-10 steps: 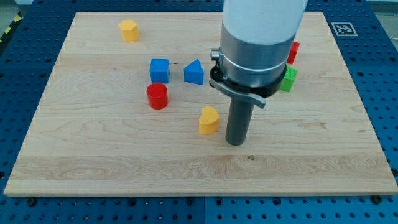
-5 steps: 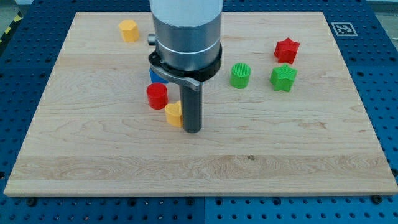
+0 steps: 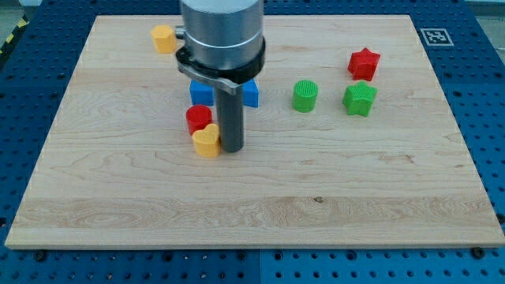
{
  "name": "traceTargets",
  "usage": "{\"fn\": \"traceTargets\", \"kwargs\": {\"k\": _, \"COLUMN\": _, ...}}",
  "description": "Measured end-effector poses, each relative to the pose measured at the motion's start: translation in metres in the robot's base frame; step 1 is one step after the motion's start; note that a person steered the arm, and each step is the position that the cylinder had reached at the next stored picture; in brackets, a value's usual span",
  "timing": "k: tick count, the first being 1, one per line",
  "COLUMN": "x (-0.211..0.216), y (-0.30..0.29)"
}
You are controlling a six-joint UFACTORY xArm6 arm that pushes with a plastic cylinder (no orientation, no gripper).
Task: Slide the heart left to the hexagon
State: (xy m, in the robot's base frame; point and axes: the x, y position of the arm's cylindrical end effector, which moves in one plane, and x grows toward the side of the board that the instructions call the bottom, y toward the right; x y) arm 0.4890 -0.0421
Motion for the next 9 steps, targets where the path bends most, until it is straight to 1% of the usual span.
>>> {"fn": "traceTargets", "kwargs": {"k": 2, "x": 0.0, "y": -0.059}}
{"fn": "traceTargets", "kwargs": {"k": 3, "x": 0.002, "y": -0.061}}
{"fn": "traceTargets", "kwargs": {"k": 5, "x": 0.008, "y": -0.098}}
{"fn": "traceTargets", "kwargs": {"k": 6, "x": 0.013, "y": -0.102}}
{"fn": "traceTargets", "kwargs": {"k": 7, "x": 0.042, "y": -0.102}}
{"fn": "traceTargets", "kwargs": {"k": 8, "x": 0.044, "y": -0.122}}
{"fn": "traceTargets", "kwargs": {"k": 9, "x": 0.033, "y": -0.134}}
